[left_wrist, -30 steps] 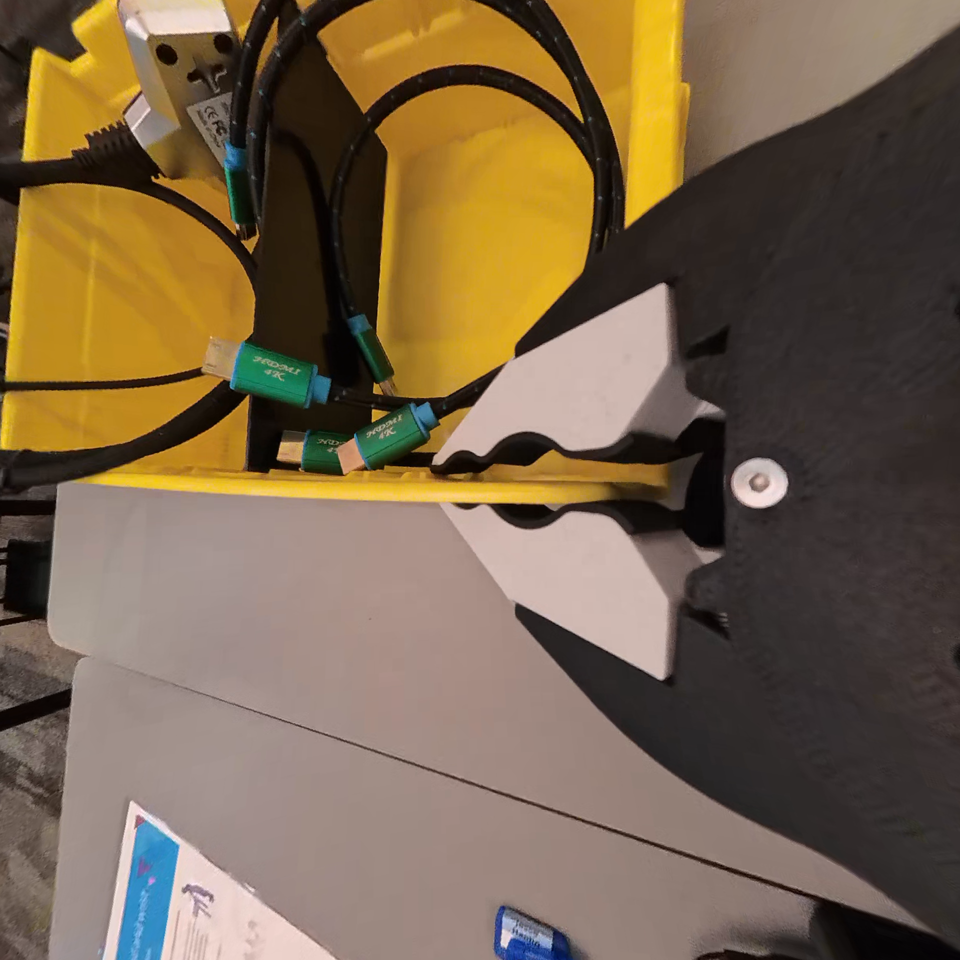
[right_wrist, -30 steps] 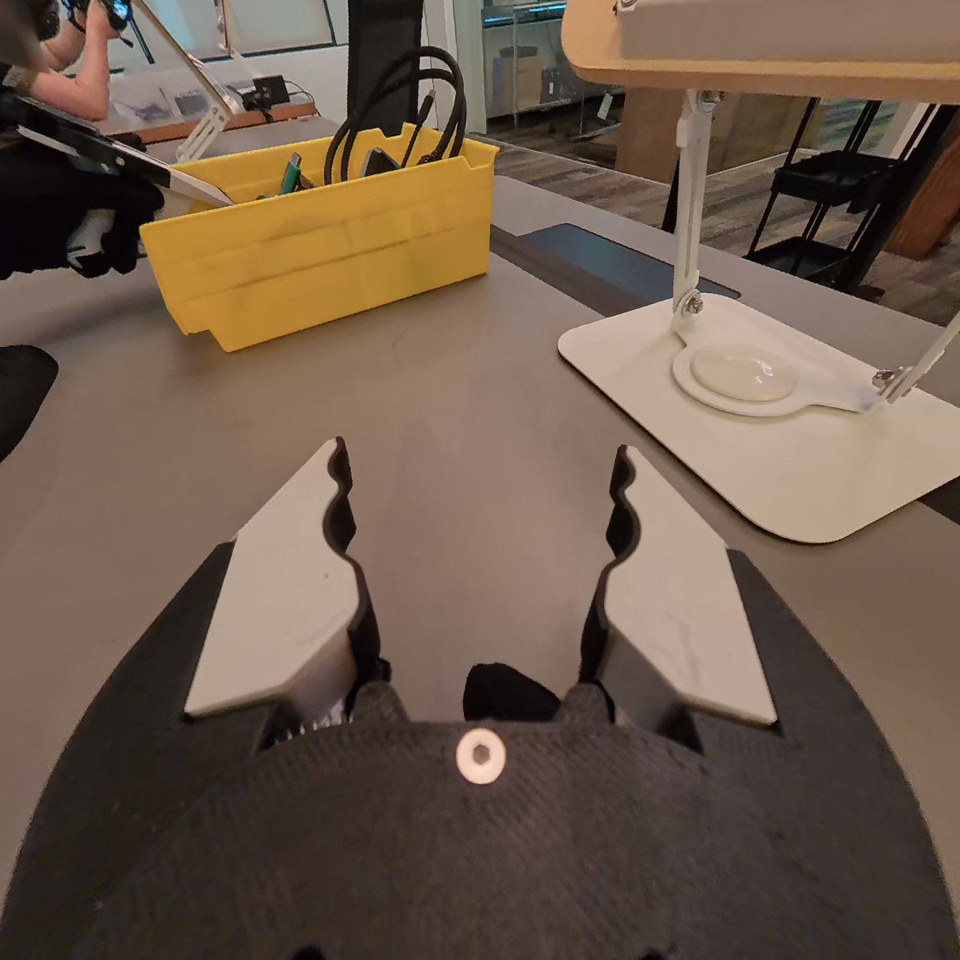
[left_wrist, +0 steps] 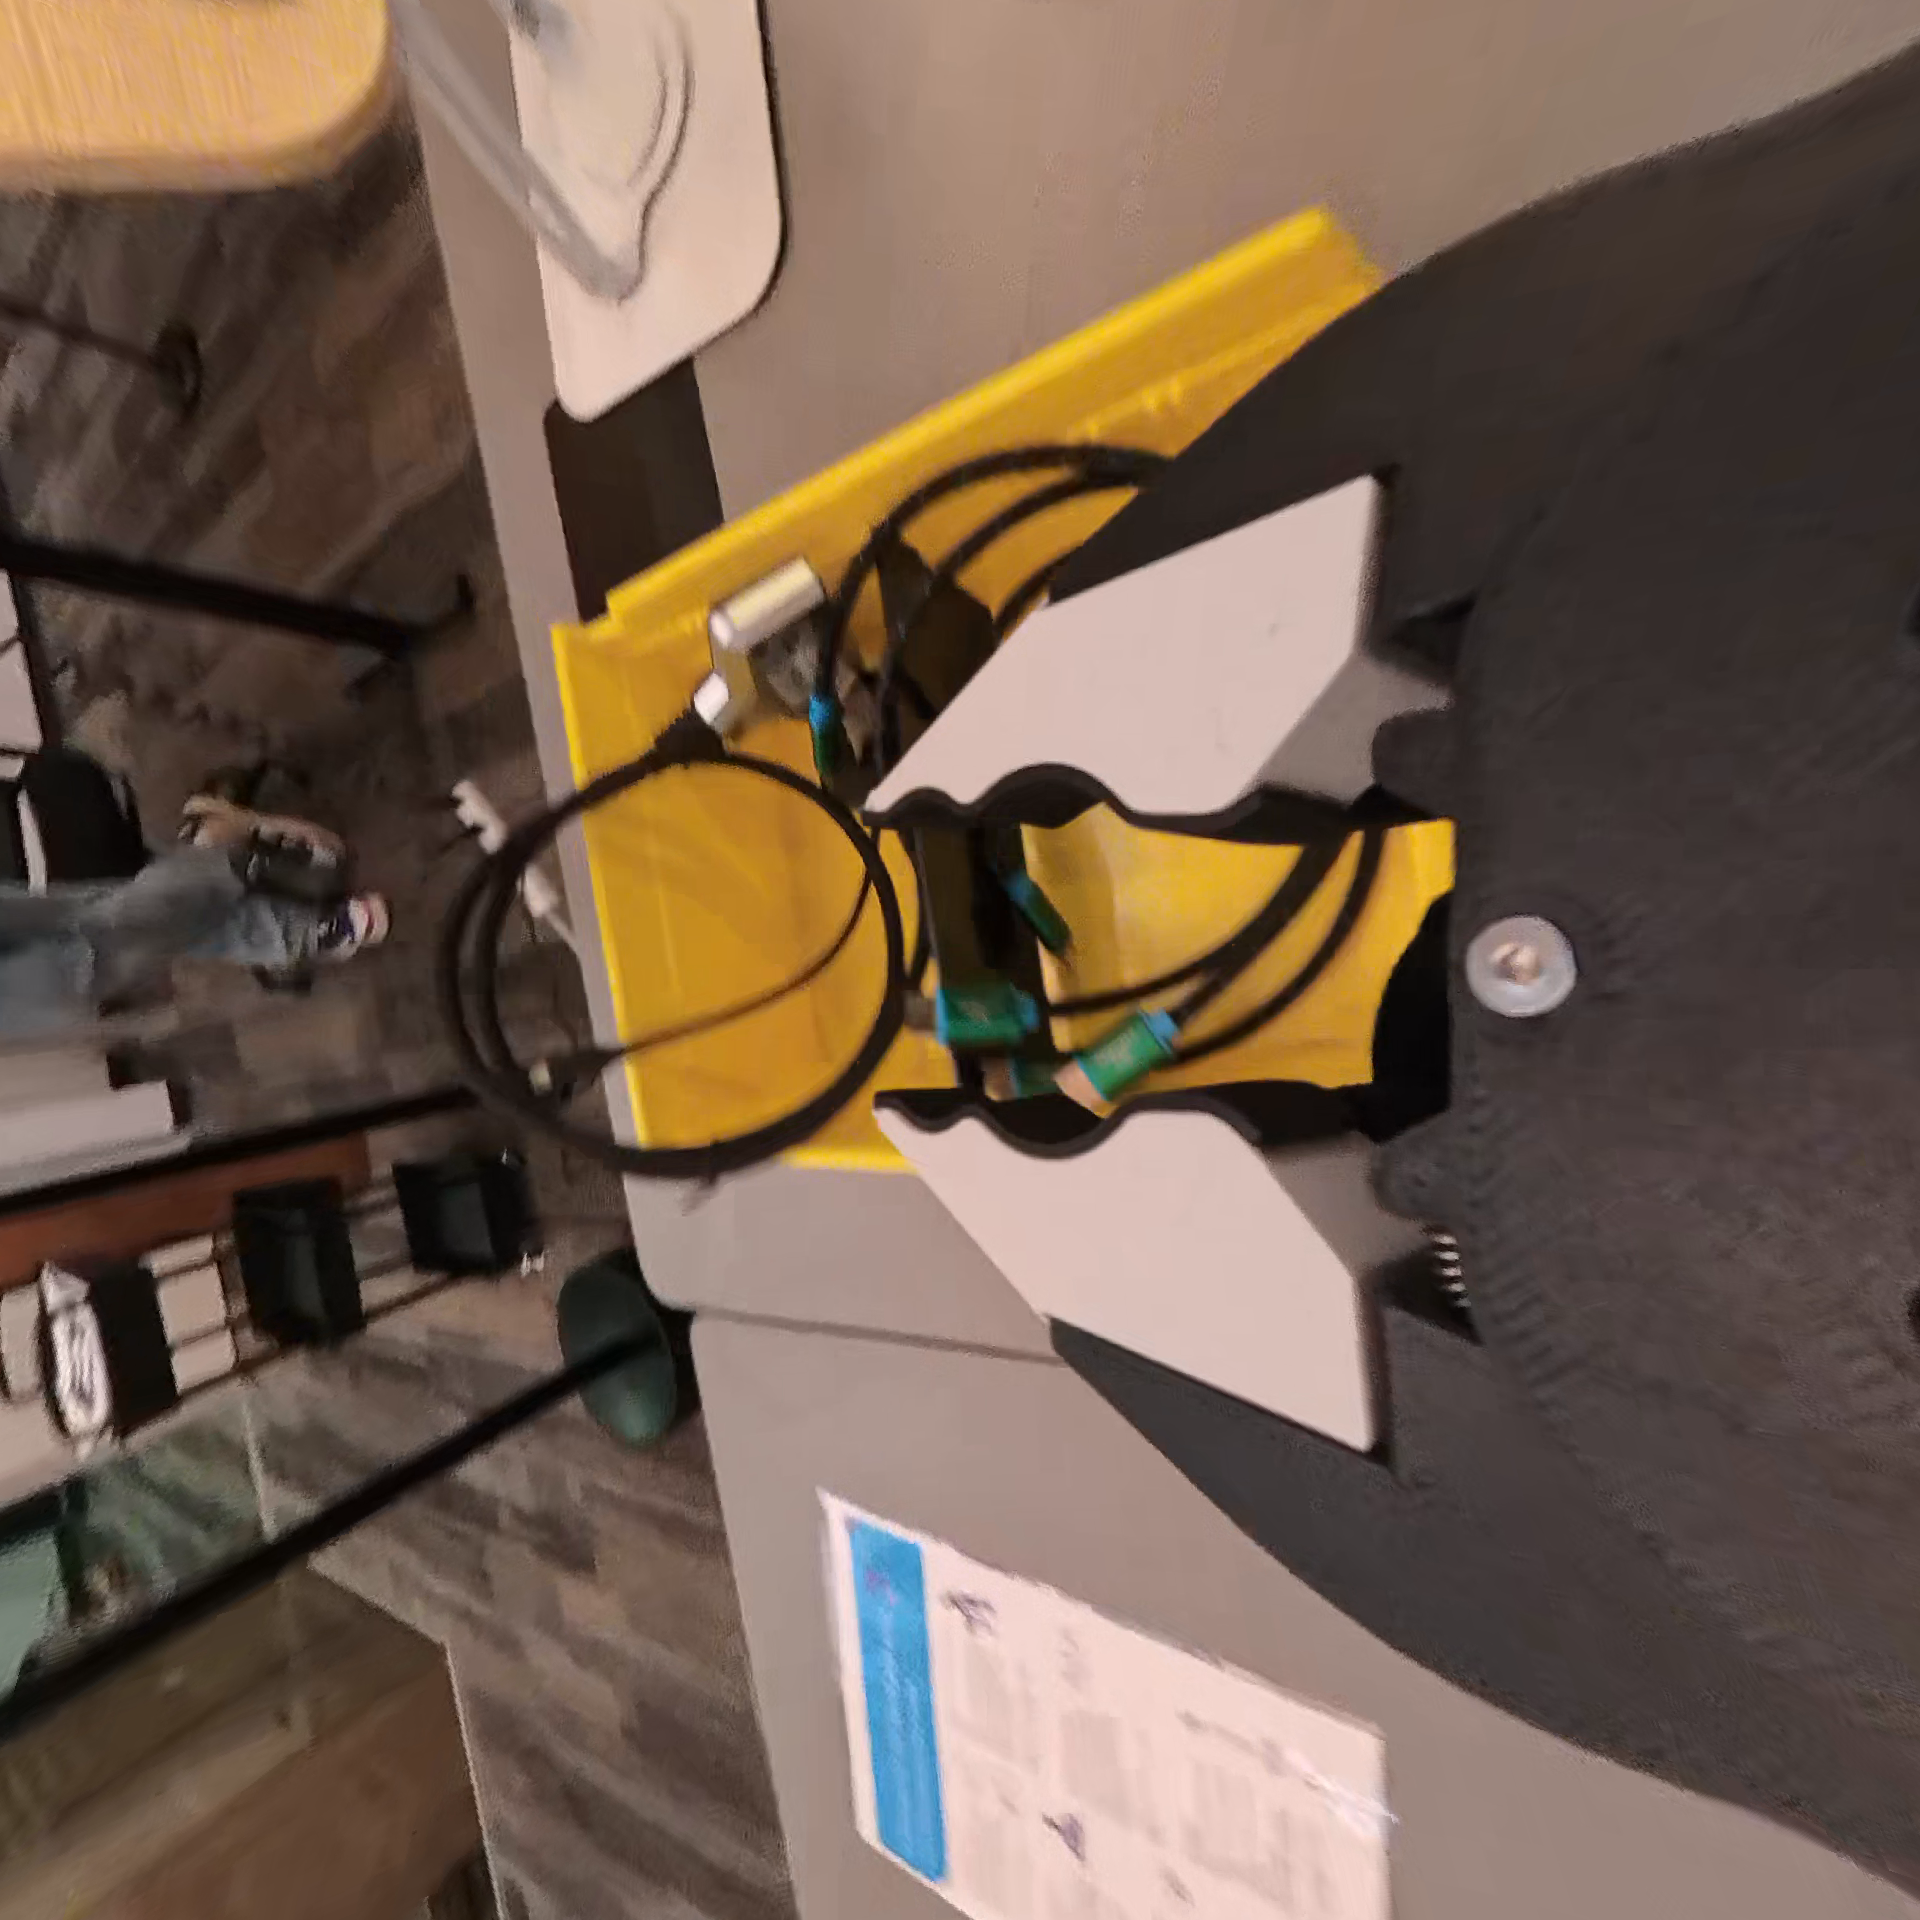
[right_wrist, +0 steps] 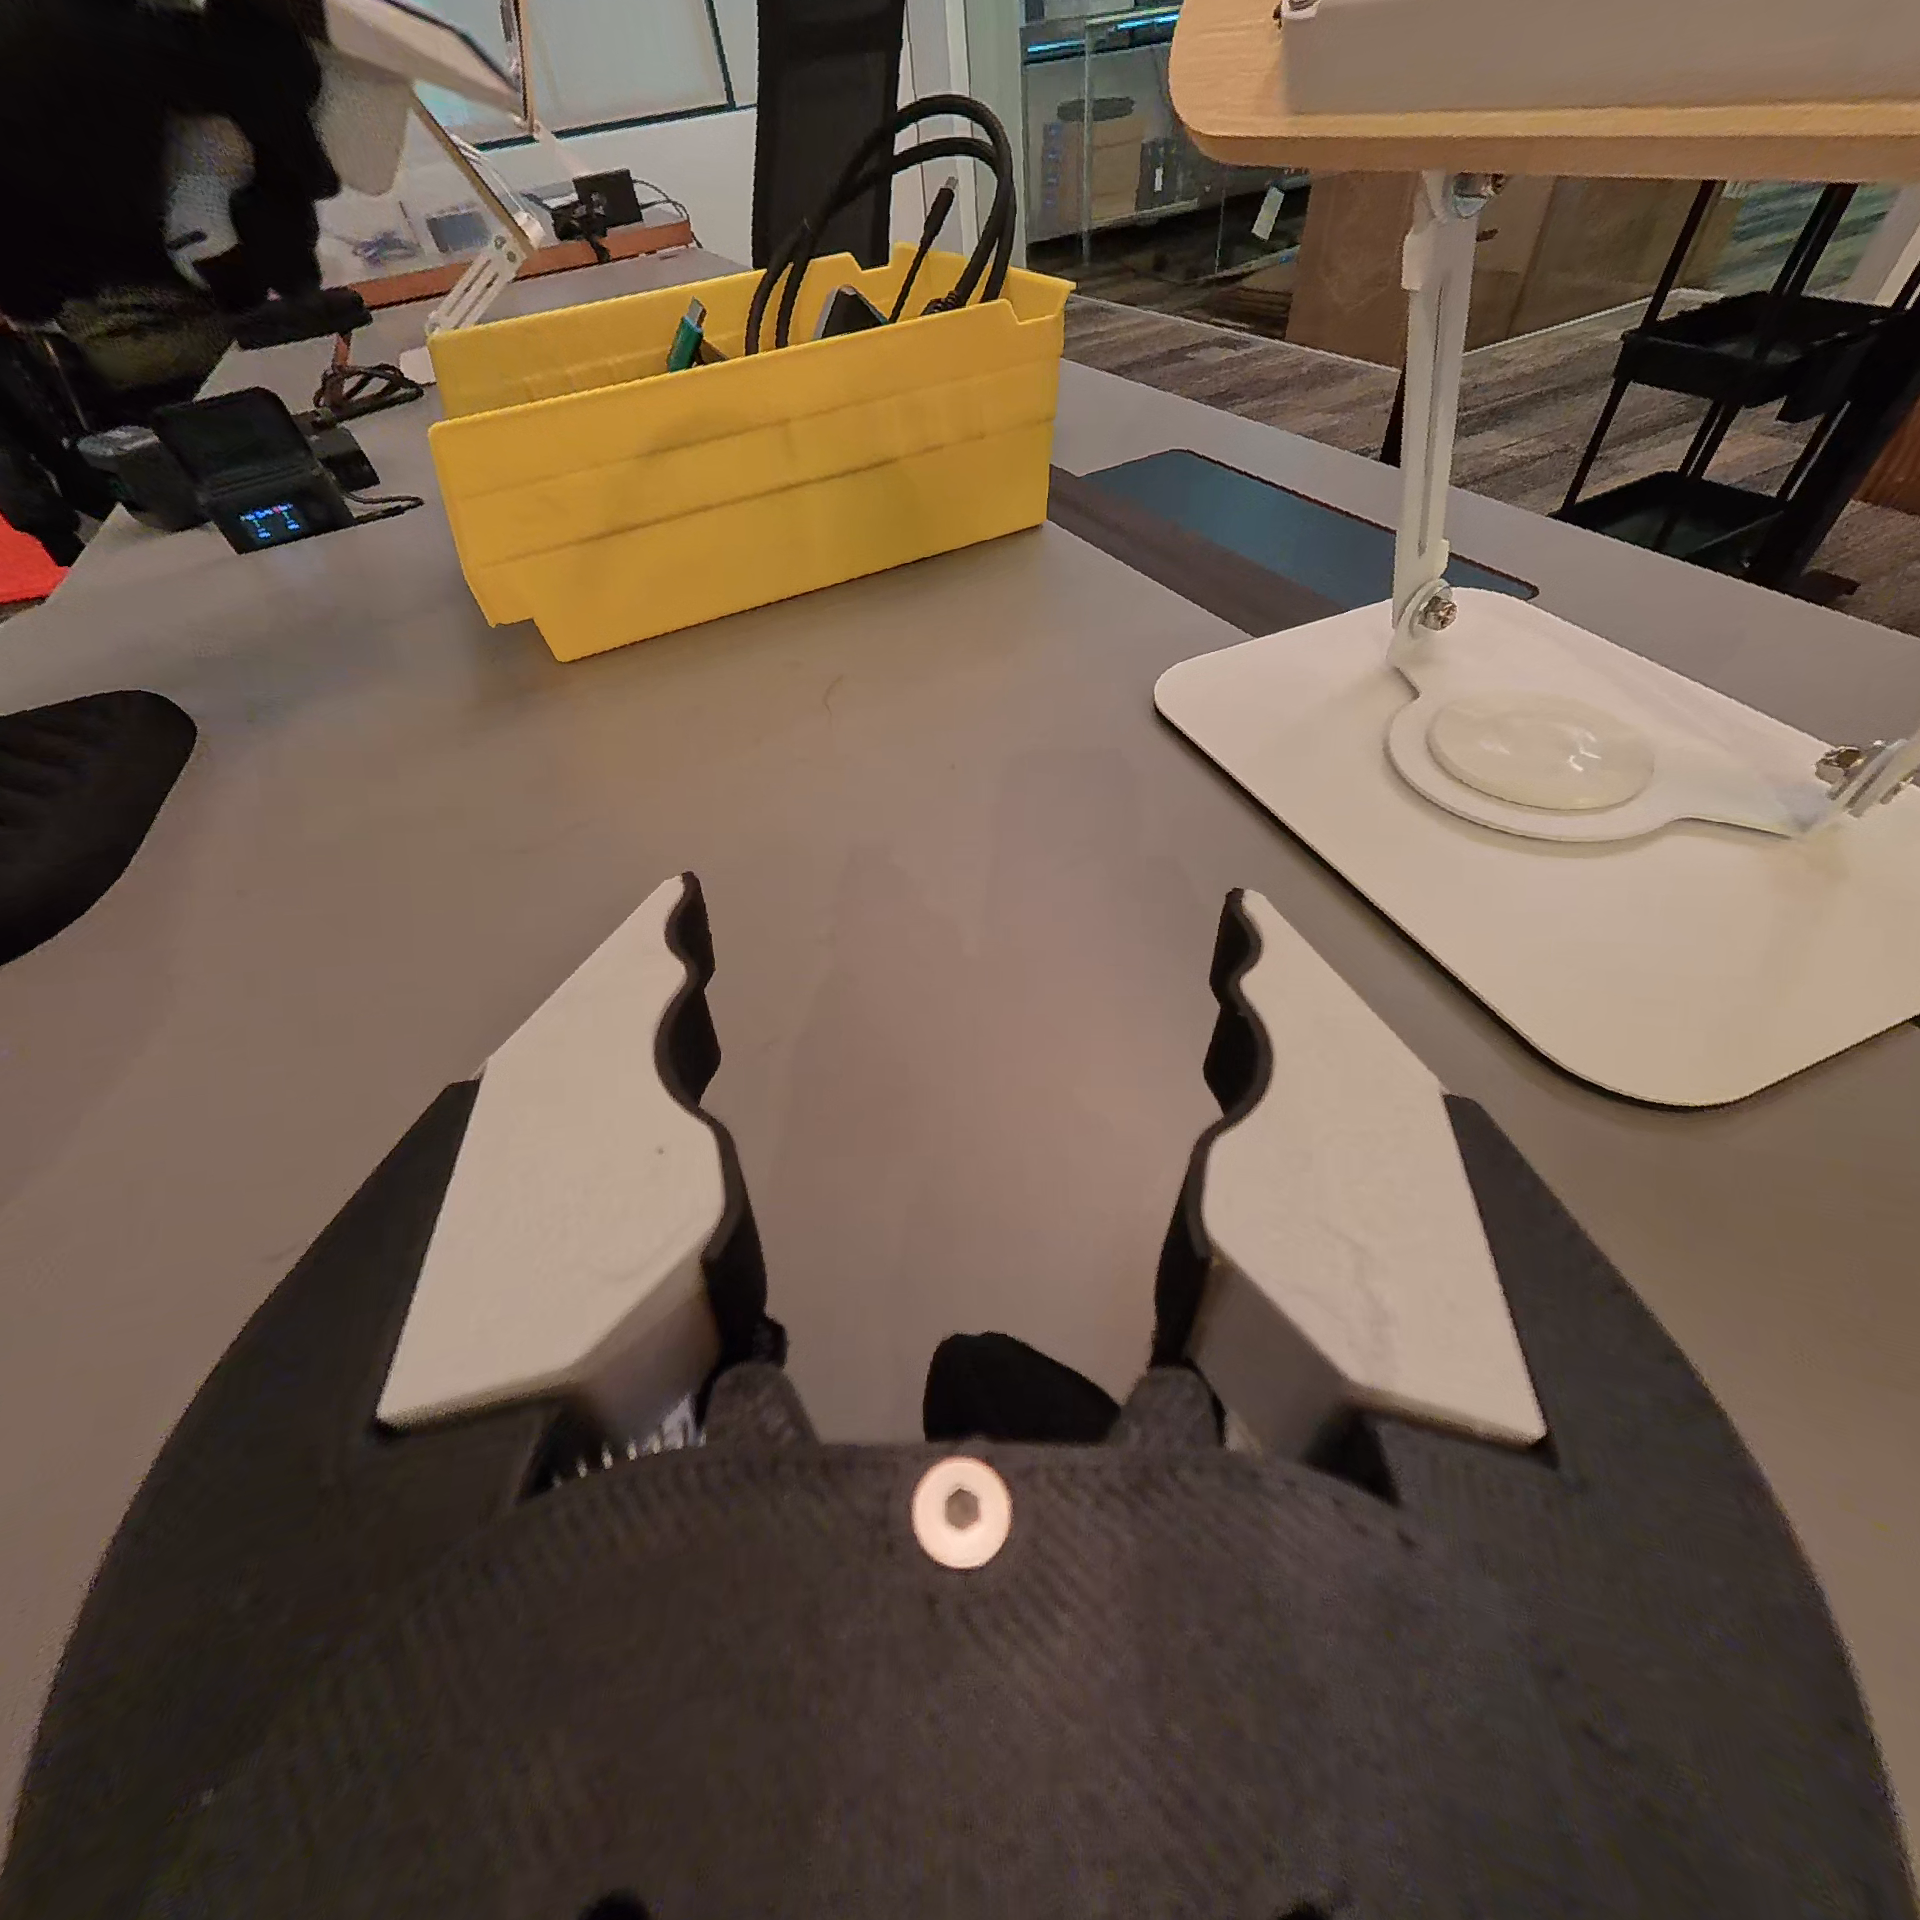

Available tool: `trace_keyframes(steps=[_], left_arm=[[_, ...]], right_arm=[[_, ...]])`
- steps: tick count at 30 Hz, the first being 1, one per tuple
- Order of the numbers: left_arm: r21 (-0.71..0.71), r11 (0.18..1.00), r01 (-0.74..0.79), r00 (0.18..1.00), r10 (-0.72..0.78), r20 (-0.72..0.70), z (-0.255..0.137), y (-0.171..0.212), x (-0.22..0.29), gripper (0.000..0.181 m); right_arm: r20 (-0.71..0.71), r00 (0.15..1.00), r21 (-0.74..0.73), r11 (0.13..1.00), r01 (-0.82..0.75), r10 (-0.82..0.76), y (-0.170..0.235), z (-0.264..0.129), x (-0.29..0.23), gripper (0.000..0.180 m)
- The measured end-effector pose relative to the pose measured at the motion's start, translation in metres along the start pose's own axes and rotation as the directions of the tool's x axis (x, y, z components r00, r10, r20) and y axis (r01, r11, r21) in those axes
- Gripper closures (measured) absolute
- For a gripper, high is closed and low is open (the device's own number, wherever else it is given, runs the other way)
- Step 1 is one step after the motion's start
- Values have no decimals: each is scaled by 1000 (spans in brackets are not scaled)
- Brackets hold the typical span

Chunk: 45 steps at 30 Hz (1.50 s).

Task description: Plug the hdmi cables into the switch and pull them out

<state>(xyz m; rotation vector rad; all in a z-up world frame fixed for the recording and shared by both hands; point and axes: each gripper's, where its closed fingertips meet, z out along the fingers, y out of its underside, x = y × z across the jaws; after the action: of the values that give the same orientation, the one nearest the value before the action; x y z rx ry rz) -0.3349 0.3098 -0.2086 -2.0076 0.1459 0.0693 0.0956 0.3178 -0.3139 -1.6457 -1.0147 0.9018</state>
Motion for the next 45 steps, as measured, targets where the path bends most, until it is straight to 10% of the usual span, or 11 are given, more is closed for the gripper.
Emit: trace_keyframes(steps=[6, 20, 45], left_arm=[[-138, 990, -23, 973, -10, -231, 56, -14, 71, 131], [-535, 844, -31, 949, -143, -280, 136, 29, 108, 139], [-333, 941, -65, 963, -28, -268, 113, -13, 78, 162]], right_arm=[[10, 1000, 5, 1000, 0, 0, 0, -1, -1, 84], [32, 999, -8, 1000, 9, -8, 1, 1, -5, 84], [41, 999, -15, 1000, 15, -14, 3, 1, -7, 84]])
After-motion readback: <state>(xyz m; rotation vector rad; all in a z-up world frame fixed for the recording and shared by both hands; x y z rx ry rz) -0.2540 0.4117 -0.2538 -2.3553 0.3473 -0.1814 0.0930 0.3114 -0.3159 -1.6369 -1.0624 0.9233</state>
